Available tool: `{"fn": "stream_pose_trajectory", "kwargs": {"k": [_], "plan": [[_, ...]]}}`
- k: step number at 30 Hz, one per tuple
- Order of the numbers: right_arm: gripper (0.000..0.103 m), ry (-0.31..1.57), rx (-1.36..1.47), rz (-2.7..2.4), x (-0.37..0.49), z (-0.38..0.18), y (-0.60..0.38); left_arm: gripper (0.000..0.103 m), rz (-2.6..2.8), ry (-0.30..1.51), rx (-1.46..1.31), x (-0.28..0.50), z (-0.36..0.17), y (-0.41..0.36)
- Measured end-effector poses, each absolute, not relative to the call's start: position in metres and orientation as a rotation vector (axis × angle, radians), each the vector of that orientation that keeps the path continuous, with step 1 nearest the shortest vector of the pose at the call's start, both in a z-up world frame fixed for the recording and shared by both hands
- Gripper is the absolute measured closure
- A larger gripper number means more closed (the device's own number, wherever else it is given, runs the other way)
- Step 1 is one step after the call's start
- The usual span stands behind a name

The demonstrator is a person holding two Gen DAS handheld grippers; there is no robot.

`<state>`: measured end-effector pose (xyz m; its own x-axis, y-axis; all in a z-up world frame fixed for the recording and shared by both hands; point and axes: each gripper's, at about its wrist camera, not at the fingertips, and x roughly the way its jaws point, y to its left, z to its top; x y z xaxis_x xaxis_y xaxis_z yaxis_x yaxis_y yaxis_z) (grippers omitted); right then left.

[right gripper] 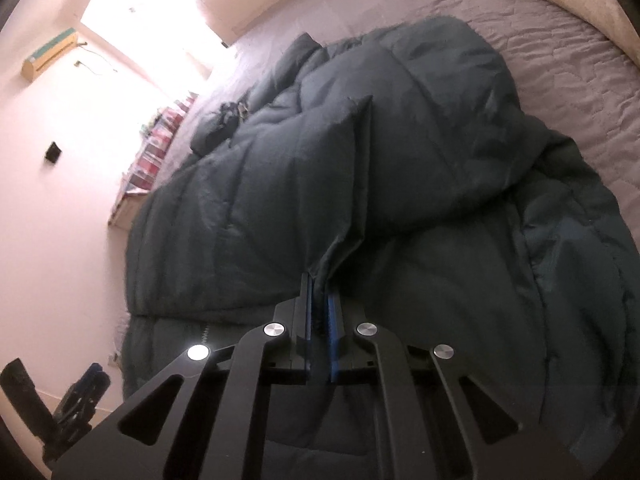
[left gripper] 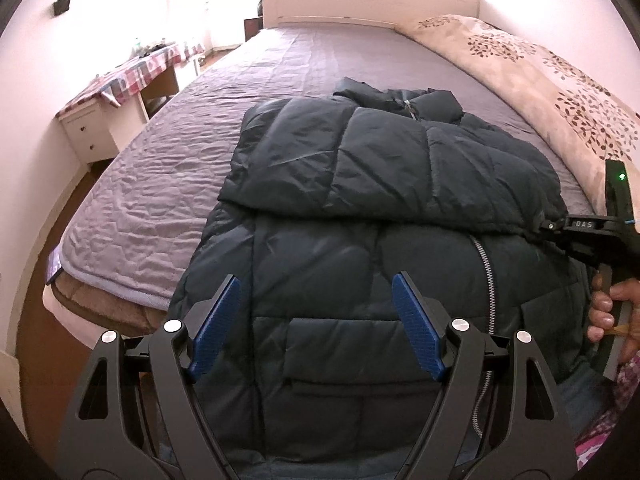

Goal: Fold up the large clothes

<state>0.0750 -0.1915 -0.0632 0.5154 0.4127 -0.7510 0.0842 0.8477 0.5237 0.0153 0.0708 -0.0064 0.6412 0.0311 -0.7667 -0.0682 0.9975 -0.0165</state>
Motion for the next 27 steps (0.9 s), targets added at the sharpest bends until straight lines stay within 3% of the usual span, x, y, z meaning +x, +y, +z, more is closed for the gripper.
{"fn": "stream_pose_trajectory", "kwargs": {"k": [4,11,18,27], "plan": [[0.093,1.026,0.528,0.199,0.076,-0.067,-0.191,0.026,0.074,0.861,-0.058,0.014,-0.004,0.079],[0.067,1.036,0.473,0.21,0.07,-0.058,-0.191,0.026,0.132,0.843,-0.05,0.005,0.006,0.102],[0.051,1.013,0.352,0.198,0.054,-0.044,-0.182,0.026,0.19,0.87,-0.081,-0.011,0.006,0.133],[0.048,0.99,0.275,0.204,0.016,-0.035,-0.19,0.026,0.185,0.967,-0.107,-0.042,-0.009,0.155]]}}
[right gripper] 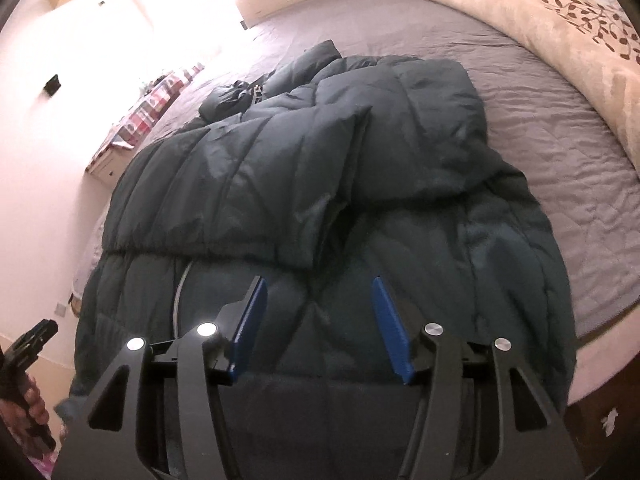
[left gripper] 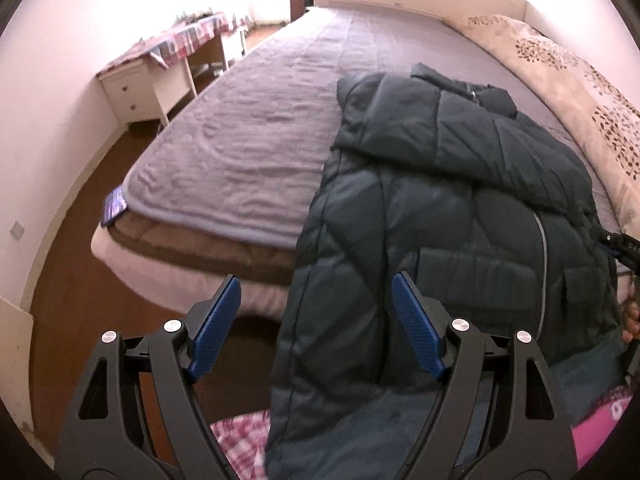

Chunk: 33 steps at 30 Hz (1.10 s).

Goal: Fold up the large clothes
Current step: 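Grasp the jacket hem with the left tool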

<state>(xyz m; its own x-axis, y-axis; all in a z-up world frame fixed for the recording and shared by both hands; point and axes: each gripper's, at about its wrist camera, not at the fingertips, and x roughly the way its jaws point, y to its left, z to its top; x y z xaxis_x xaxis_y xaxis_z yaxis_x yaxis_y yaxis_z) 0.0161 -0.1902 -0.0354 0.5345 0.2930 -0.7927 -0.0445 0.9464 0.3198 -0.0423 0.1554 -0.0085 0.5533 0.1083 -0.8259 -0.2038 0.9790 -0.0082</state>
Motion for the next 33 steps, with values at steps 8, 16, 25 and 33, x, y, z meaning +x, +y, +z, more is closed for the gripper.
{"fn": "stream_pose_trajectory", "kwargs": {"k": [8,16,25,33], "plan": [[0.048,0.966,0.277,0.224,-0.007,-0.033,-0.195,0.026,0.141,1.042,-0.188,-0.086,-0.017,0.166],[0.048,0.963,0.301,0.241,-0.016,-0.031,-0.203,0.034,0.089,1.115,-0.252,-0.117,-0.036,0.163],[0.048,0.951,0.312,0.228,-0.034,-0.028,-0.217,0.045,0.061,1.176,-0.345,-0.122,-0.05,0.166],[0.048,0.935,0.354,0.215,-0.045,-0.028,-0.23,0.063,0.033,1.183,-0.35,-0.123,-0.051,0.161]]}}
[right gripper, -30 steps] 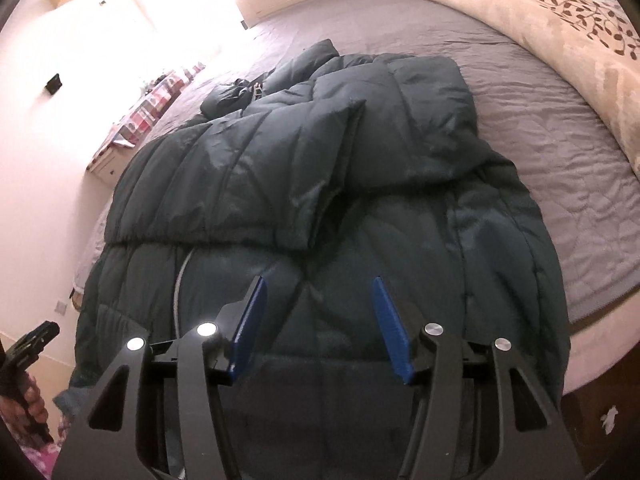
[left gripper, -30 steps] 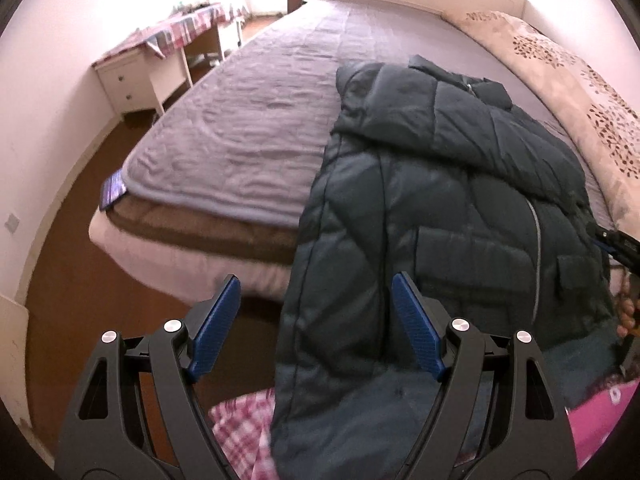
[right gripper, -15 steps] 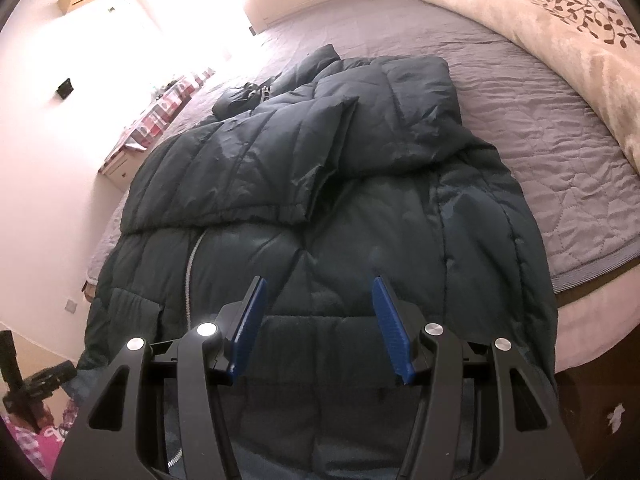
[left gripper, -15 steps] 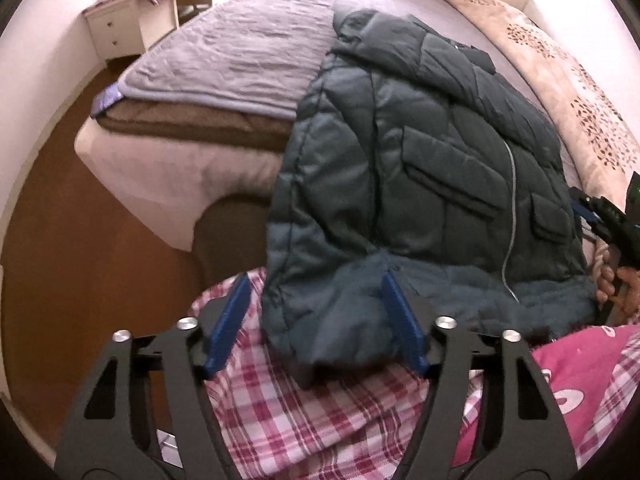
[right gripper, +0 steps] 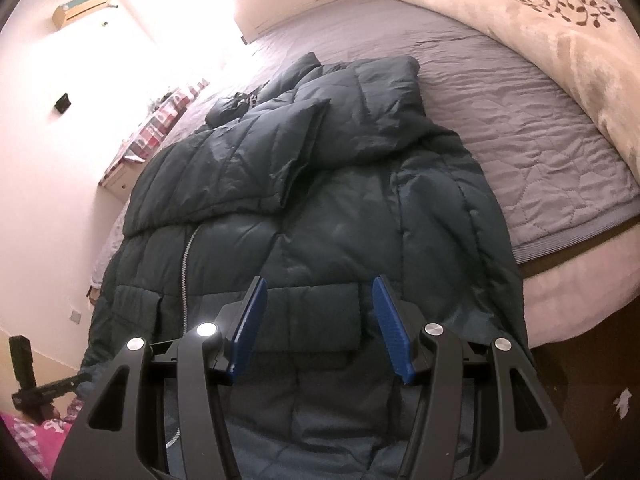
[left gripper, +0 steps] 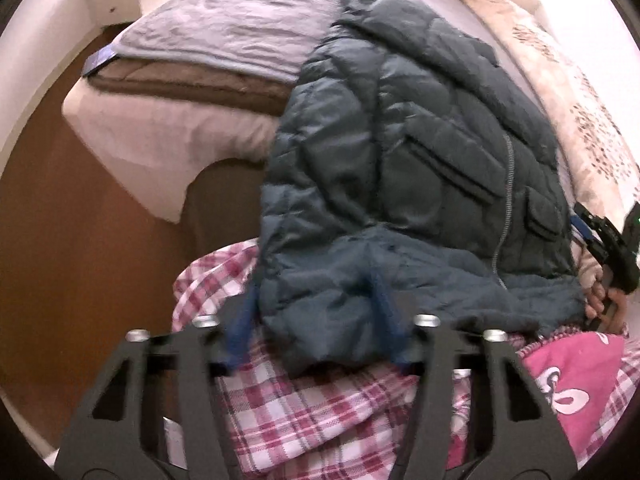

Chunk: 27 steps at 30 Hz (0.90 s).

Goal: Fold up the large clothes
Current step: 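Grasp the jacket hem with the left tool, then lift the hem with the left tool while the right tool grips the jacket body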

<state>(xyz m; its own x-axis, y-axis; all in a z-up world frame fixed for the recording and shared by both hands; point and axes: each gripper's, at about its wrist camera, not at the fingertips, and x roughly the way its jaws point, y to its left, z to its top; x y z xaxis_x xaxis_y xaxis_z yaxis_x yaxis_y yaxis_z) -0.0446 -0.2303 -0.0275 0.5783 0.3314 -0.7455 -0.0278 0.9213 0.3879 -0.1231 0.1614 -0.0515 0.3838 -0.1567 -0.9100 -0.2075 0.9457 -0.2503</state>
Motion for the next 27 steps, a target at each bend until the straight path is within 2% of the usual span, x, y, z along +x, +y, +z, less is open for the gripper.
{"fn": "stream_pose_trajectory", "kwargs": {"k": [1,2,4,9,12,16,24,27], "plan": [[0.048,0.932,0.357,0.217,-0.046,-0.027,-0.231,0.076,0.031,1.172,-0.33,-0.123,-0.049,0.16],[0.048,0.928,0.36,0.217,-0.047,-0.025,-0.233,0.085,0.024,1.16,-0.295,-0.122,-0.045,0.154],[0.048,0.921,0.358,0.219,-0.051,-0.021,-0.236,0.09,0.016,1.144,-0.254,-0.12,-0.039,0.149],[0.047,0.895,0.342,0.217,-0.071,0.004,-0.259,0.091,-0.019,1.093,-0.258,-0.117,-0.023,0.147],[0.039,0.888,0.338,0.197,-0.093,0.024,-0.286,0.091,-0.037,1.079,-0.278,-0.116,-0.018,0.151],[0.038,0.944,0.372,0.175,-0.127,0.033,-0.32,0.091,-0.053,1.066,-0.271,-0.111,-0.016,0.149],[0.037,1.174,0.533,0.214,-0.175,-0.018,-0.332,0.091,-0.07,1.057,-0.272,-0.105,-0.016,0.148],[0.037,1.206,0.586,0.241,-0.179,-0.033,-0.325,0.091,-0.076,1.047,-0.269,-0.104,-0.014,0.147]]}}
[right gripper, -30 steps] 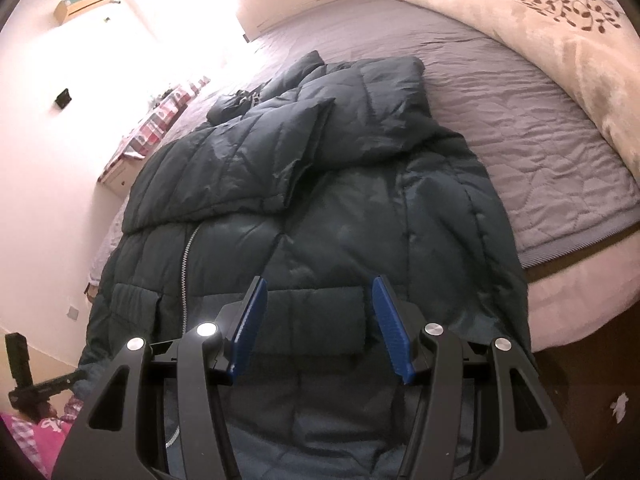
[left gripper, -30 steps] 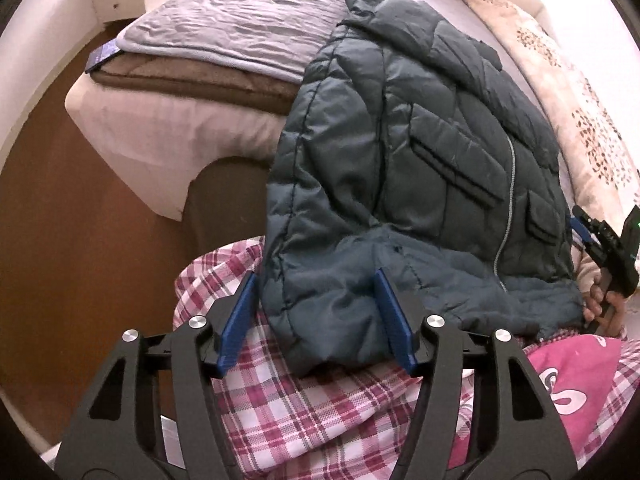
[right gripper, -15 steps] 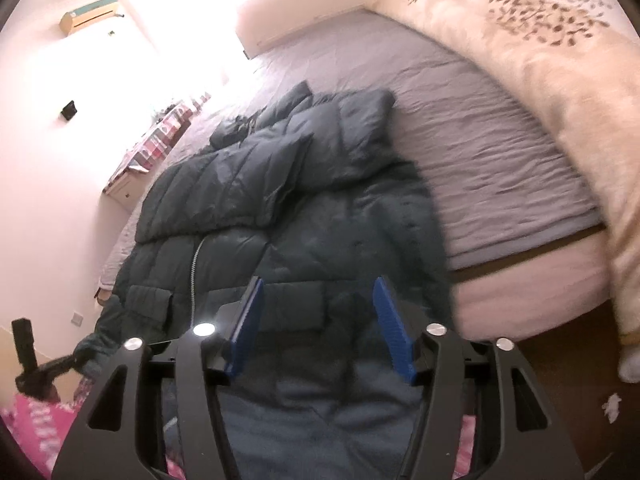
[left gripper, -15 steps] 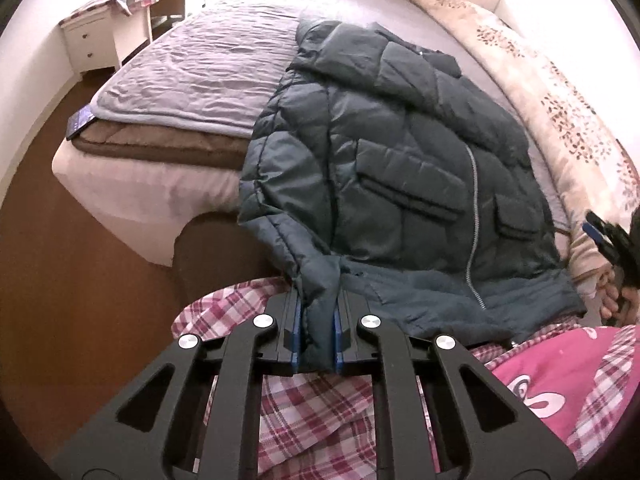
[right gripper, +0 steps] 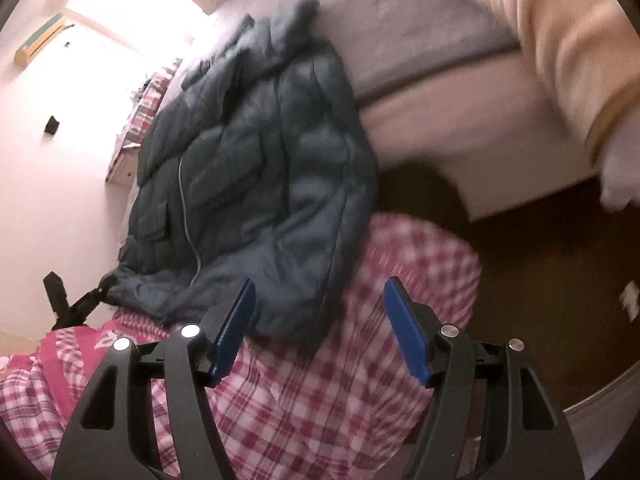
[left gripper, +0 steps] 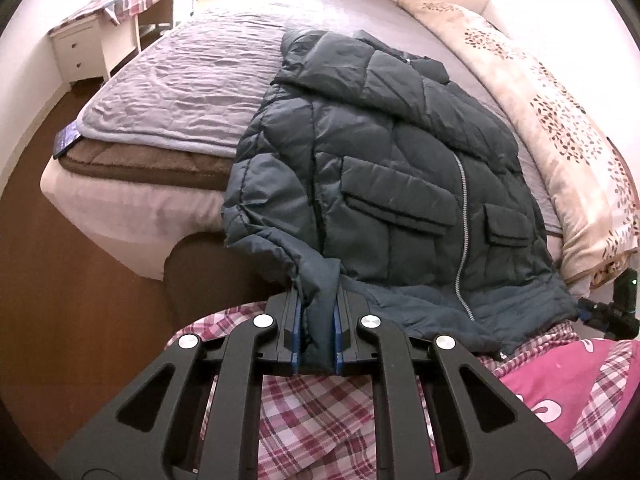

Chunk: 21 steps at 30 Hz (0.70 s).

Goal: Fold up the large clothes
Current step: 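Lift the hem with the left tool while the right tool grips the jacket body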

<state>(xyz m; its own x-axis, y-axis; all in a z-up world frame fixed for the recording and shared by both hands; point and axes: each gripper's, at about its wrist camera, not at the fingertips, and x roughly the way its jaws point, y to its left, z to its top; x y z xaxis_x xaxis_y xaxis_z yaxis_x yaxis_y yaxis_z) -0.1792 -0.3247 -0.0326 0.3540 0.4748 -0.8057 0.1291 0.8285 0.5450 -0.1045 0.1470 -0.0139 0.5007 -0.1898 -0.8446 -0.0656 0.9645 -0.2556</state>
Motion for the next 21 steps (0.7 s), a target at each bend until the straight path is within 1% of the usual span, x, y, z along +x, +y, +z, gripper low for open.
{"fn": "stream_pose_trajectory", "kwargs": {"k": [3,4,6,7,9,12,17,21], "plan": [[0.038,1.215,0.605,0.277,-0.178,-0.039,-0.316,0.091,-0.078,1.043,-0.276,-0.106,-0.014,0.148],[0.04,1.223,0.596,0.285,-0.176,-0.041,-0.312,0.091,-0.079,1.041,-0.281,-0.107,-0.014,0.149],[0.054,1.235,0.571,0.283,-0.175,-0.044,-0.306,0.091,-0.081,1.035,-0.287,-0.108,-0.014,0.149],[0.057,1.223,0.566,0.282,-0.175,-0.044,-0.305,0.091,-0.081,1.032,-0.289,-0.108,-0.014,0.149],[0.073,1.196,0.569,0.283,-0.174,-0.041,-0.306,0.091,-0.086,1.024,-0.289,-0.109,-0.013,0.149],[0.084,1.139,0.588,0.29,-0.174,-0.034,-0.308,0.091,-0.094,1.003,-0.297,-0.11,-0.009,0.15],[0.087,1.051,0.563,0.311,-0.169,-0.012,-0.303,0.091,-0.114,0.948,-0.301,-0.111,0.007,0.149],[0.087,0.93,0.553,0.366,-0.17,0.024,-0.3,0.091,-0.13,0.86,-0.293,-0.115,0.033,0.15]]}}
